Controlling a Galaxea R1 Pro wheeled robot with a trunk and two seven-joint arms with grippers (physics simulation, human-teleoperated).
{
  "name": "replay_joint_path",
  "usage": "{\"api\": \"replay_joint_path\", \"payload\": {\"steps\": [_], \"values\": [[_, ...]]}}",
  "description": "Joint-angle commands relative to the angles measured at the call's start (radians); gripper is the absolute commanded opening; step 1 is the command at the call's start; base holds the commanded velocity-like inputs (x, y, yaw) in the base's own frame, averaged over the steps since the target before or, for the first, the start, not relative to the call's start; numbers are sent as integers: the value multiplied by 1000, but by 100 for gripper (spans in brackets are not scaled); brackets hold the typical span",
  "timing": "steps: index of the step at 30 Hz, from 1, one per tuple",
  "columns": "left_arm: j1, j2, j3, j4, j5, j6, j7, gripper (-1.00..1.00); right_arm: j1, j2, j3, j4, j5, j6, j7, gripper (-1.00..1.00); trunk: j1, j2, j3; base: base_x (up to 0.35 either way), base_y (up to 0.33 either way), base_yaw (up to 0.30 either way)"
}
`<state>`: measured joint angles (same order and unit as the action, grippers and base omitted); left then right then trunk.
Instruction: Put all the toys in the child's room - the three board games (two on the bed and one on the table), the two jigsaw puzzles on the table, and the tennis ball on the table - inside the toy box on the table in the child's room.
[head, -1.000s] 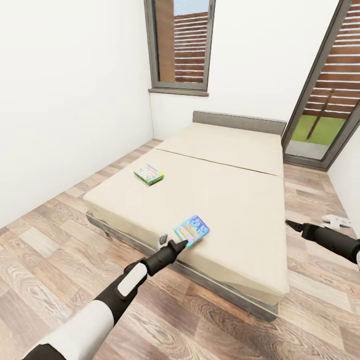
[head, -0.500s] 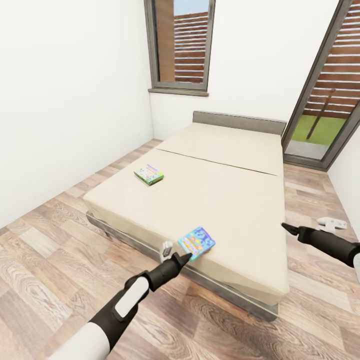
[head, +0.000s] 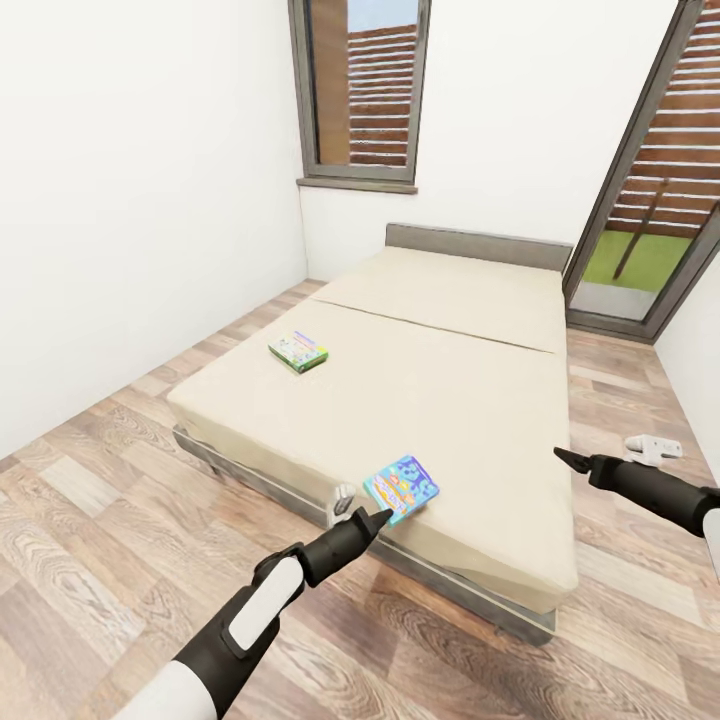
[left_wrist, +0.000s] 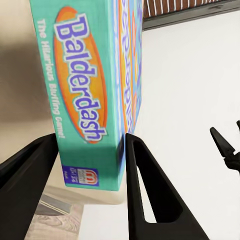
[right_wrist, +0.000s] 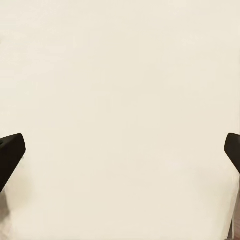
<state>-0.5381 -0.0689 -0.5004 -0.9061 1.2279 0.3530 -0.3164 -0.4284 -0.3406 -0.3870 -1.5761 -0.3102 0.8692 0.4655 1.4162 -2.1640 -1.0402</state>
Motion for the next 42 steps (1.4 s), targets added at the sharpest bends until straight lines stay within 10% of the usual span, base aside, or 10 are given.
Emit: {"api": "replay_joint_path", "payload": {"steps": [1, 42], "values": [[2, -1, -5, -11, 7, 5, 9, -100, 0, 0, -1, -1, 2, 6, 14, 100, -4, 7, 2, 0, 0, 0], [112, 100, -53, -217, 1, -6, 52, -100, 15, 0, 36, -4, 3, 6, 58, 100, -161, 294, 131, 0, 0, 0]]}}
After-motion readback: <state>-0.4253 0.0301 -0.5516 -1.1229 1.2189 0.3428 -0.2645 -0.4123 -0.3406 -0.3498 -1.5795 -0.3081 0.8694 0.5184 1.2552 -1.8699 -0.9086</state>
